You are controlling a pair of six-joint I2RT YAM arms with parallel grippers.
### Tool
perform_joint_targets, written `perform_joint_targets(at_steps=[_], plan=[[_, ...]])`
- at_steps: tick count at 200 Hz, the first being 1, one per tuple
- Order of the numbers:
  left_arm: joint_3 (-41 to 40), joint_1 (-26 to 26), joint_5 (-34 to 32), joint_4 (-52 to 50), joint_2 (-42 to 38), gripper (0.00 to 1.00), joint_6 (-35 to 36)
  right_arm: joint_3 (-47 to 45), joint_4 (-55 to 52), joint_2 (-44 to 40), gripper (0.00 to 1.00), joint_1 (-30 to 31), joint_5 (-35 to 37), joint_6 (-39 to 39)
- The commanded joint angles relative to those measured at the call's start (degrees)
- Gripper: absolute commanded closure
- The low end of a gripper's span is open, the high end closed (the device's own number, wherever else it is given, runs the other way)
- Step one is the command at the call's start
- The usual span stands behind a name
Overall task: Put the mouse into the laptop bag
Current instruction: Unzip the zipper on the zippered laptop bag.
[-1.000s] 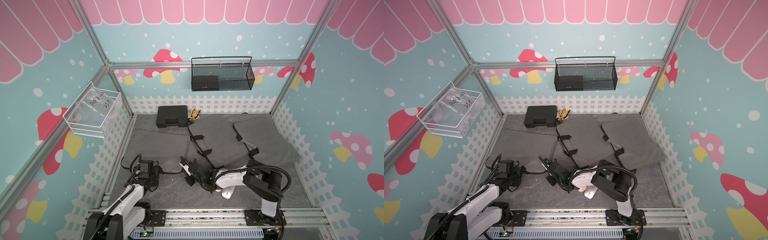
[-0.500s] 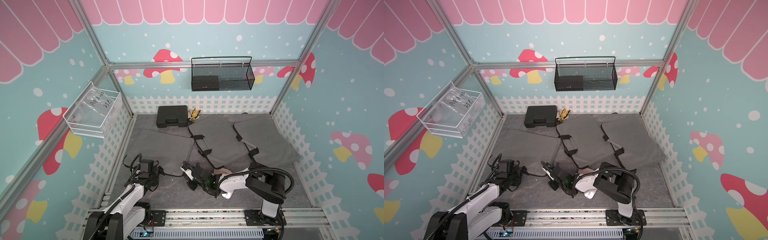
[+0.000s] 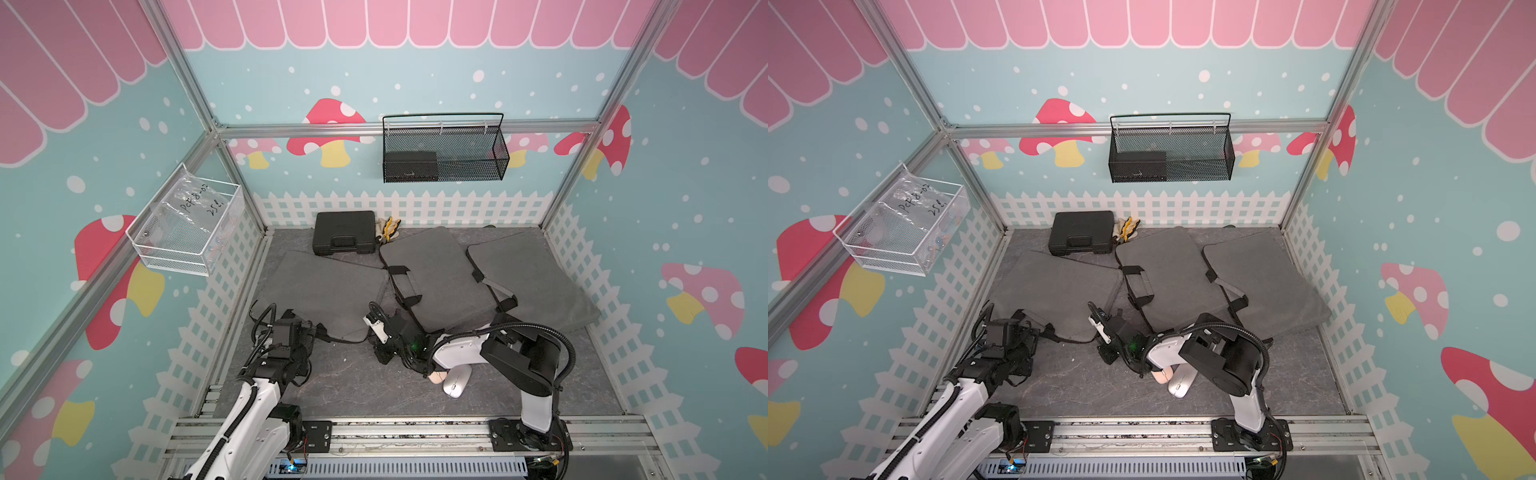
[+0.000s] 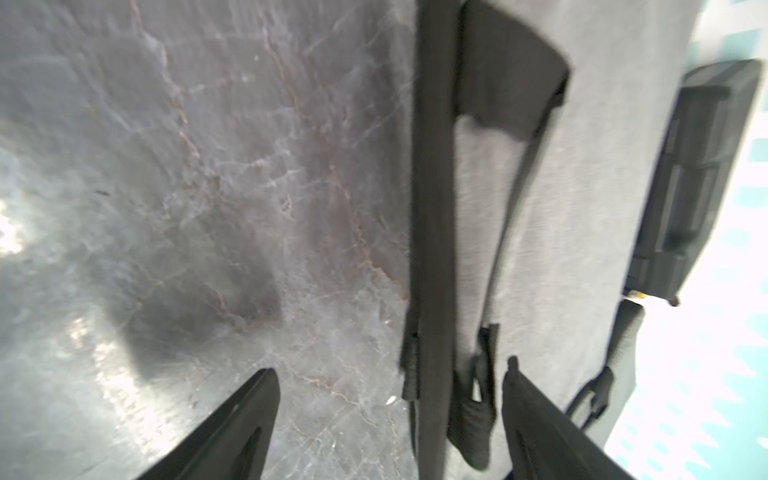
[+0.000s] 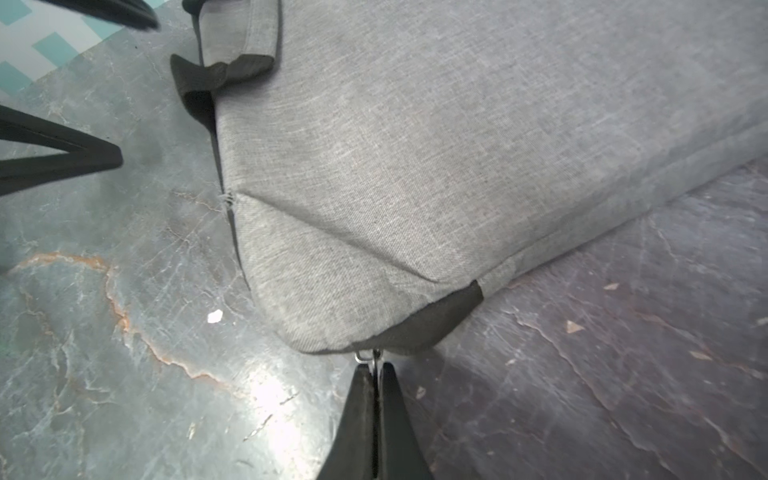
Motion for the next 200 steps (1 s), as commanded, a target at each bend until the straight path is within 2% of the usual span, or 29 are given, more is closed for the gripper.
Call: perform_joint_targets(at_steps=[1,17,55,75,79,85,95,102,107,119,188,200], plan=[[-2.64,-0.07,-2.34,3.06,-1.80,0.12,-0.14,-2.32,1.26,-0.48,1.00,-0.45,-0.56,0.37],[-5.54,-0.07,-1.76,11.96,-0.33,0.12,-0.15,-2.70,1.44,-0.48,1.00,-0.47,-0.99,0.48],[-5.00,0.12,-0.23,21.79,10.44,0.10,0.59,-2.88,1.62,-0.53,1.00,-0.37,-1.71,0.61],[-4.20,0.19,1.03,26.33,16.79,0.17,1.04,-2.97,1.20,-2.48,1.00,-0.30,-1.59,0.33],[-4.02,0.19,1.52,27.33,17.86,0.22,1.29,-2.97,1.01,-2.58,1.00,-0.33,-1.34,0.25],[-3.56,0.19,2.28,28.56,19.29,0.35,1.81,-2.89,0.56,-2.82,1.00,-0.15,-0.87,0.03],[-2.61,0.20,3.58,29.10,21.20,0.68,2.56,-2.80,-0.18,-3.07,1.00,0.20,-0.16,-0.37],[-1.90,0.19,4.12,28.54,22.19,0.84,2.72,-2.87,-0.50,-3.20,1.00,0.46,0.10,-0.67],[-1.52,0.19,4.39,28.05,22.76,0.91,2.77,-2.81,-0.82,-3.26,1.00,0.61,0.20,-0.80],[-0.66,0.19,4.34,26.67,23.37,1.00,3.03,-2.75,-1.25,-3.30,1.00,1.32,0.30,-1.27],[-1.49,0.23,2.11,23.35,19.59,1.00,2.39,2.20,-3.17,-1.45,1.00,6.72,-1.80,-2.24],[-1.85,0.23,1.92,23.36,19.24,1.00,2.15,3.70,-2.91,1.70,1.00,7.01,-2.94,-1.88]])
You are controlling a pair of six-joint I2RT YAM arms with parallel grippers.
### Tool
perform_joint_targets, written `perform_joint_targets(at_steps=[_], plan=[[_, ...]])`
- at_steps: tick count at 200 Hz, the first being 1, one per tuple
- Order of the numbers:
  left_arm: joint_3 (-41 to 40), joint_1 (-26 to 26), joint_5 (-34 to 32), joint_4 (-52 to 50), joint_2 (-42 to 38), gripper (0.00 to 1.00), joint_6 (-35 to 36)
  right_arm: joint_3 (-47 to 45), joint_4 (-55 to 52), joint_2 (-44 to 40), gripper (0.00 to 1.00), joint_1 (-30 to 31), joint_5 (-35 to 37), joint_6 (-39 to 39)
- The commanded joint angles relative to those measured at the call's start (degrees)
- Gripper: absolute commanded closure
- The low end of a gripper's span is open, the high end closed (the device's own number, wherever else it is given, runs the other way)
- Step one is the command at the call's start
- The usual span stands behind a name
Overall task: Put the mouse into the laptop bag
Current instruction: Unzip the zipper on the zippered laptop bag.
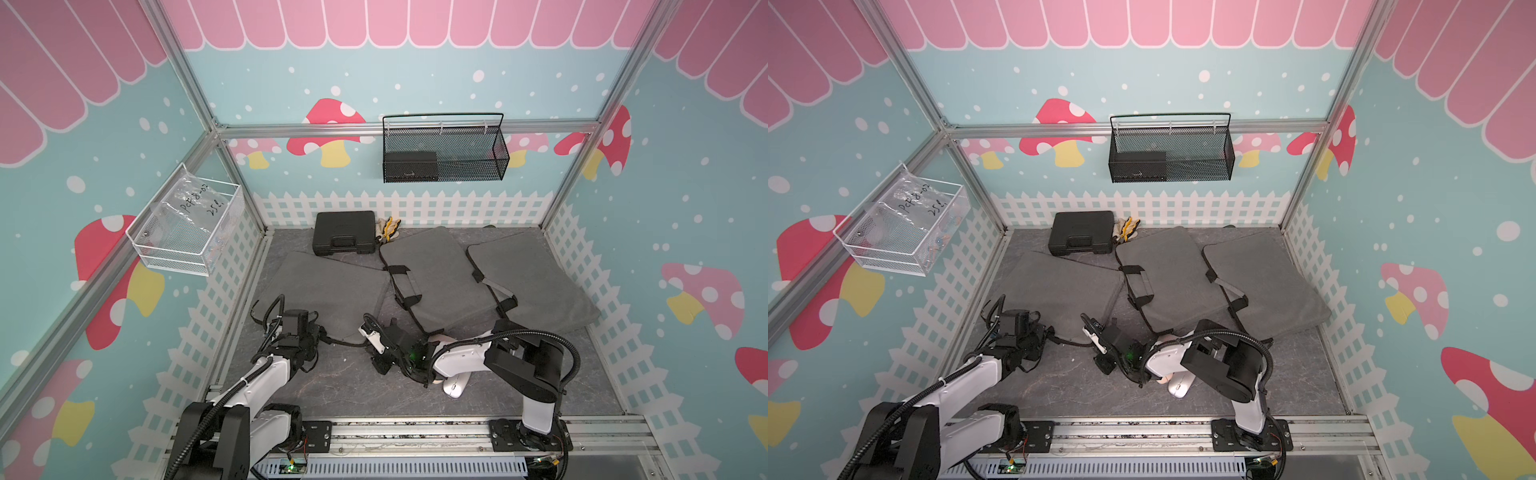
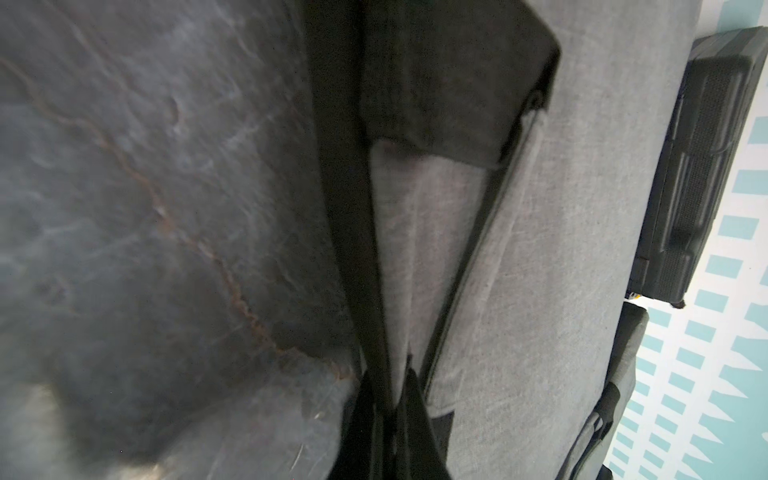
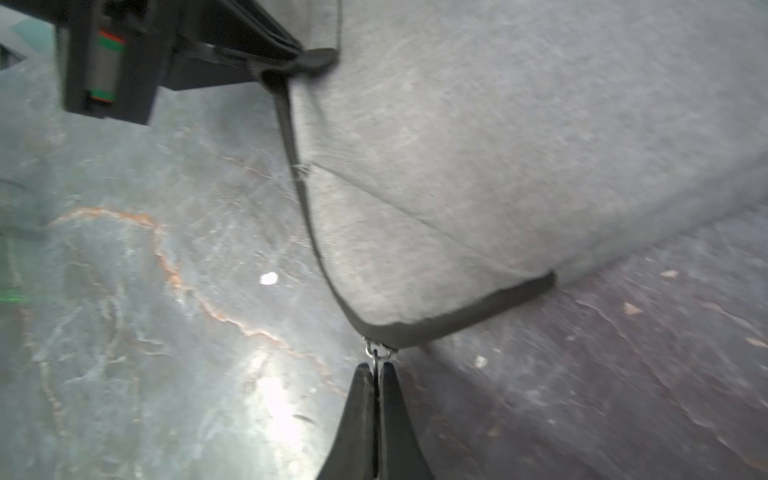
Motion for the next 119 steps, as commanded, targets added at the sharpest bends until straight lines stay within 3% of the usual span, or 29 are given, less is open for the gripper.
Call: perform_joint_targets(at_steps=[1,34,90,108,119], plan=[[-0.28,0.10,-0.66,-0.48,-1.27,1.00,-0.12,3.55,-0.85,3.37,1.00,1.66,-4.69,-0.35],[0.00,0.08,-1.01,-4.01,-3.04,1.00,-0.47,6.70,-0.87,6.38,1.00,1.67,-3.60,1.30],[3.03,-1.59,-11.95,-29.67,-16.91,1.00,-5.86,11.42,-1.62,10.24,1.00,-1.88,-2.53,2.66],[4.36,-3.51,-13.15,-32.77,-19.66,0.93,-6.00,11.79,-1.72,9.84,1.00,-3.73,-2.22,2.93],[4.72,-4.81,-13.42,-33.33,-20.35,0.79,-6.24,11.67,-1.67,9.16,1.00,-4.82,-1.69,3.12]])
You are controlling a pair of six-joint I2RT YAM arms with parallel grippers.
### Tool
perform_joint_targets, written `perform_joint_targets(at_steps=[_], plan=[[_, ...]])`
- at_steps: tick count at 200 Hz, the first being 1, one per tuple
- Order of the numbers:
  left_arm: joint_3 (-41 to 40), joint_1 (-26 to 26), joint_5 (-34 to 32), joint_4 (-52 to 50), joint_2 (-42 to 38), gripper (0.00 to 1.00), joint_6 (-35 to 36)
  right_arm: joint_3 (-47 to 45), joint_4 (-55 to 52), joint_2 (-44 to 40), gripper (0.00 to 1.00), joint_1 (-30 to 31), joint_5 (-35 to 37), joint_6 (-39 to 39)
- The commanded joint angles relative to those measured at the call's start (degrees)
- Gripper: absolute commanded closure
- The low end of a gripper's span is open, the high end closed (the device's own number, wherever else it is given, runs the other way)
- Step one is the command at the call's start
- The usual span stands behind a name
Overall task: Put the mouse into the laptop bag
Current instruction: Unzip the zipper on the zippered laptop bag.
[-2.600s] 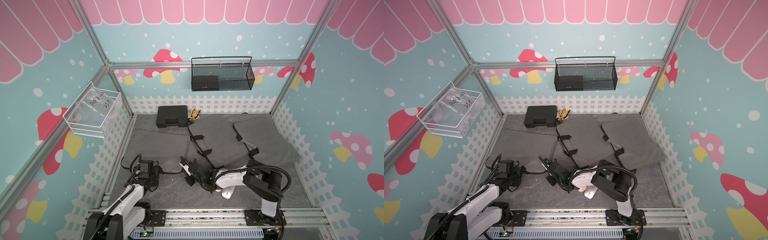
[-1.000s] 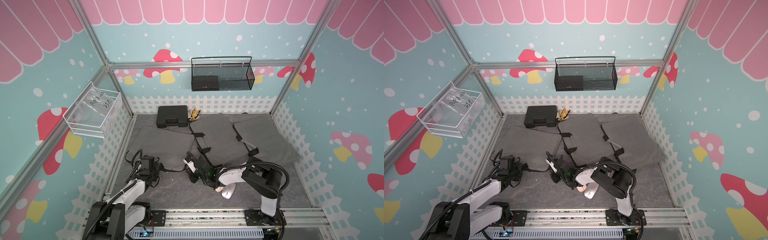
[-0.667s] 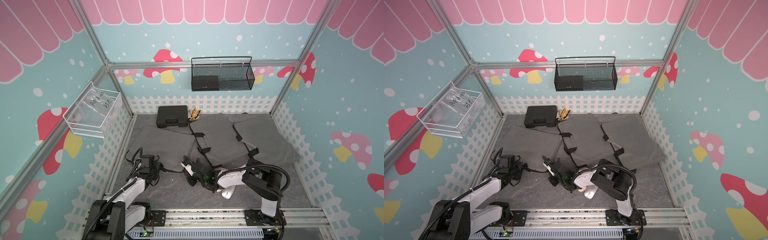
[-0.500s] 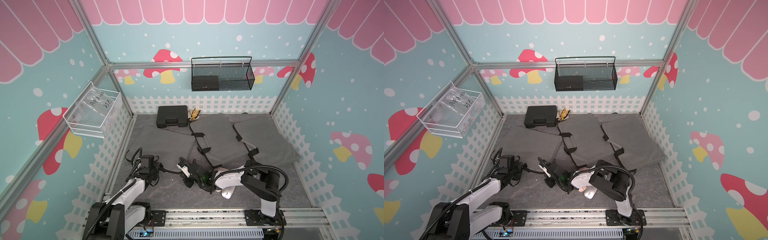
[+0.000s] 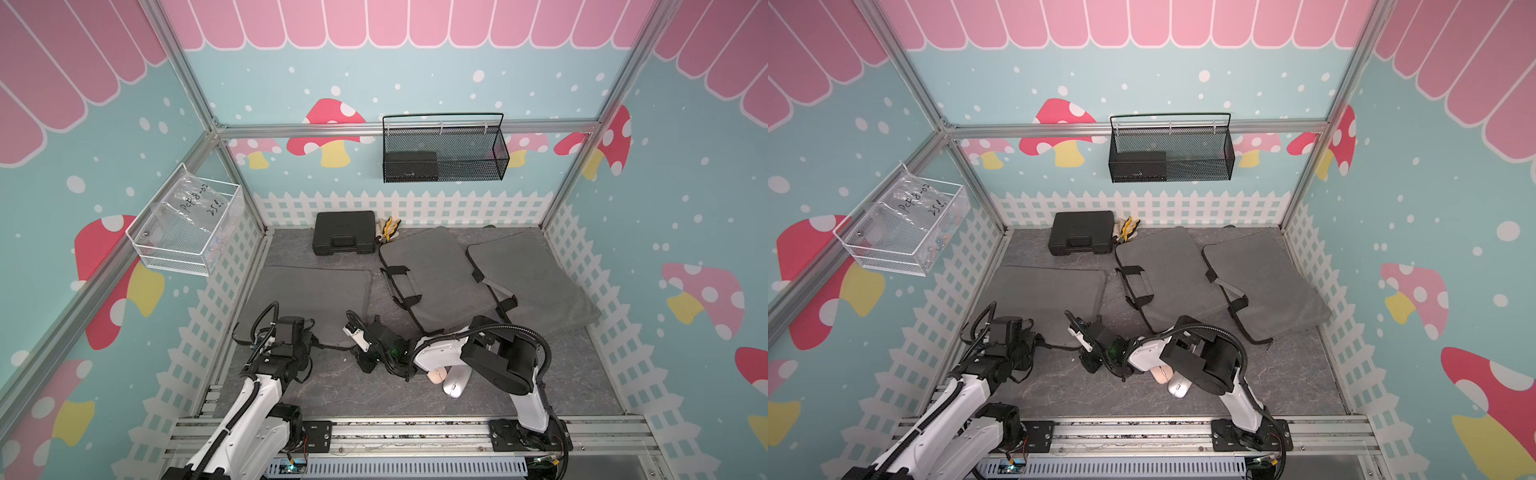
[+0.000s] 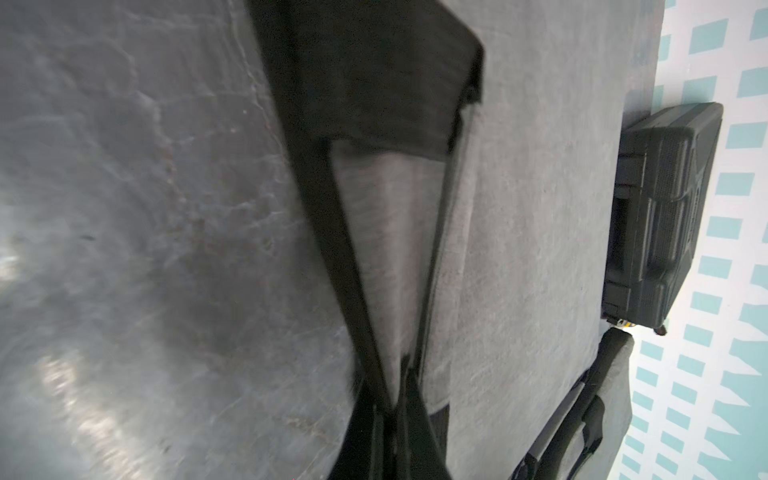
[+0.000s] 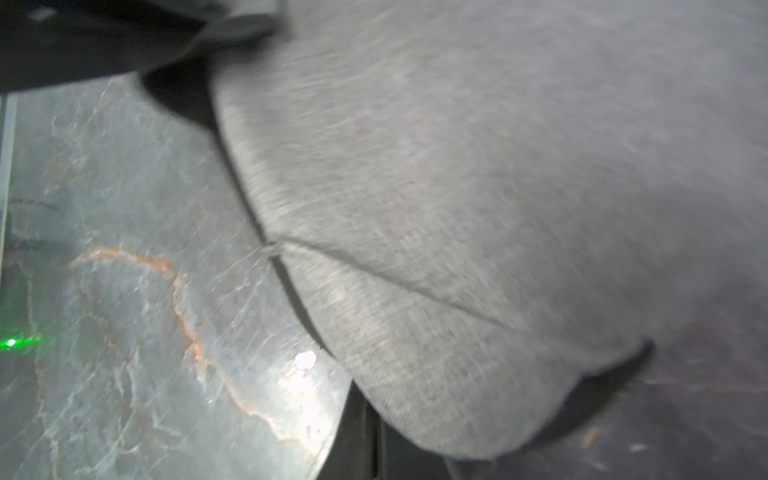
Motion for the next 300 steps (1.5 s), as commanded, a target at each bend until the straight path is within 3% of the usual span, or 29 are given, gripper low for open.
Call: perform_joint_targets(at_steps=[1,19,31,64,96,116,157,218,300], plan=[[2.56,-2.34,-4.74,-10.52,-2.39,0.77,-1.89,1.25,0.58,0.12,1.00,-3.61,2.86,1.11],[3.46,-3.23,-4.70,-10.64,-2.39,0.42,-0.93,0.50,0.63,-0.92,1.00,-5.54,3.81,1.44],[4.83,-3.24,-4.91,-10.95,-1.94,0.26,1.22,0.19,0.61,-1.17,1.00,-7.04,4.03,1.72],[10.80,-3.10,-7.15,-14.91,-0.88,0.01,9.86,0.01,0.83,-0.97,1.00,-11.45,3.77,2.21],[12.70,0.27,-7.78,-16.47,-1.30,0.01,15.75,1.02,0.30,-0.17,1.00,-14.97,3.76,2.61],[12.09,4.90,-2.84,-16.43,-1.83,0.01,18.43,3.46,-1.62,0.99,1.00,-17.02,3.84,2.78],[11.55,11.15,0.62,-16.32,-1.41,0.01,21.92,11.15,-5.83,3.99,1.00,-19.92,3.40,1.85],[10.46,14.05,3.48,-14.44,1.53,0.01,22.75,23.10,-12.37,11.36,1.00,-23.58,1.45,0.47],[3.98,14.32,8.52,-3.75,6.69,0.01,18.37,24.25,-13.57,11.26,1.00,-23.78,-0.80,-1.60]])
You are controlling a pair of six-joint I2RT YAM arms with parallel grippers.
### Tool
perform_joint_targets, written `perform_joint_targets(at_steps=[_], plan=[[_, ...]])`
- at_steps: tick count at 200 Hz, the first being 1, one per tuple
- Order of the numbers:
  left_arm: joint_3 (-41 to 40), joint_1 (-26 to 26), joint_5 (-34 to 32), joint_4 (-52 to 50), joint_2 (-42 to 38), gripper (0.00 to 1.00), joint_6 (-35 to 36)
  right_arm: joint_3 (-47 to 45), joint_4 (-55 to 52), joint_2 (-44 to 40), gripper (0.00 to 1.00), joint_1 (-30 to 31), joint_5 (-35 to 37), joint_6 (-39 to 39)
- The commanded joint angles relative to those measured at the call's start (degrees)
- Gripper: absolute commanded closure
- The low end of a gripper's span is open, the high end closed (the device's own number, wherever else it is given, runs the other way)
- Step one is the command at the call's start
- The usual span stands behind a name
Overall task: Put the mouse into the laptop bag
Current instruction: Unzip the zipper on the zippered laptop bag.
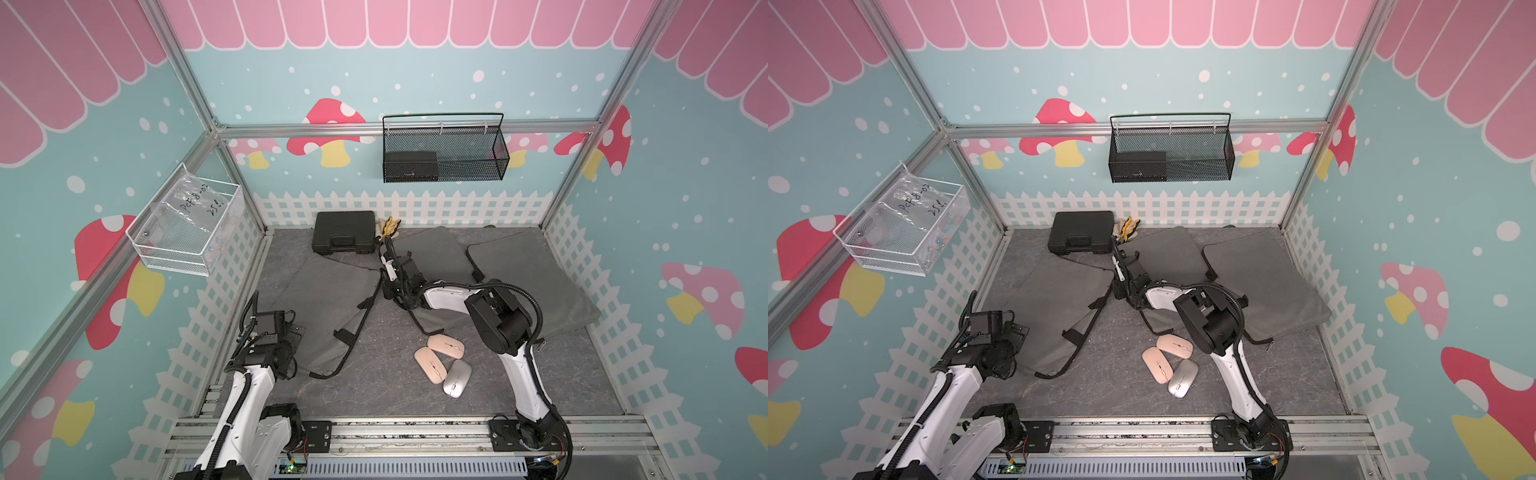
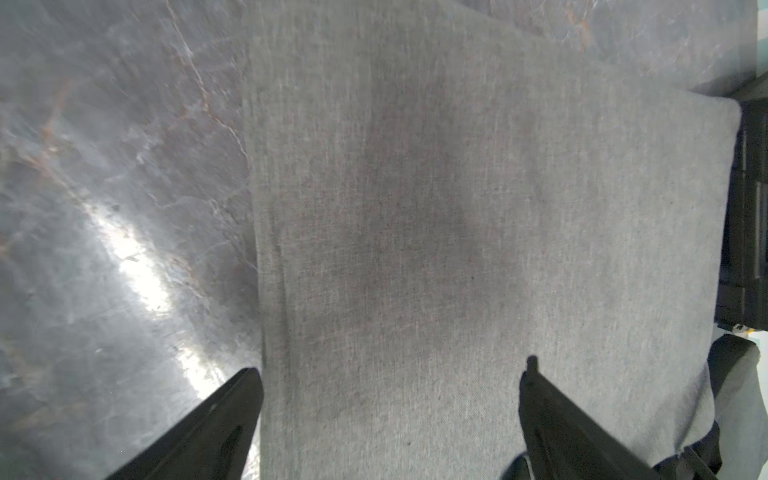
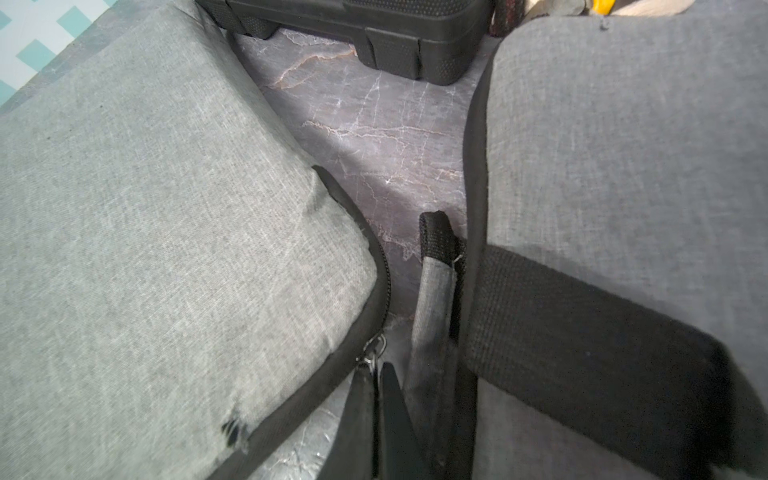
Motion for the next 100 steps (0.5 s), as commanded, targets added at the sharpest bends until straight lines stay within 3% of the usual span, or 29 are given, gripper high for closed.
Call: perform_joint_targets(at_steps=[1,21,39,60,74,100], plan=[[-1.83,0.43,2.18,4.81,1.97,0.01,-2.35,0.93,-0.82,0.39,1.00,0.02,-1.51,-1.30],[-2.45,0.39,2.26,6.31,4.19,0.12,-3.16,-0.28,-0.71,-0.65,1.00,0.45,-1.96,-1.61],[-2.74,0.44,1.96,7.38,5.21,0.49,-3.76,-2.50,-0.28,-2.38,1.00,1.23,-1.72,-1.95],[-3.01,0.49,0.54,6.73,5.62,0.85,-5.05,-6.44,1.00,-5.00,1.00,2.14,-1.10,-2.38],[-3.05,0.56,-0.77,5.86,5.49,0.95,-5.59,-9.76,1.93,-7.06,1.00,2.32,-0.51,-2.53],[-3.27,0.71,-2.06,5.72,5.12,1.00,-5.90,-15.83,4.02,-11.04,1.00,2.30,0.34,-2.58]])
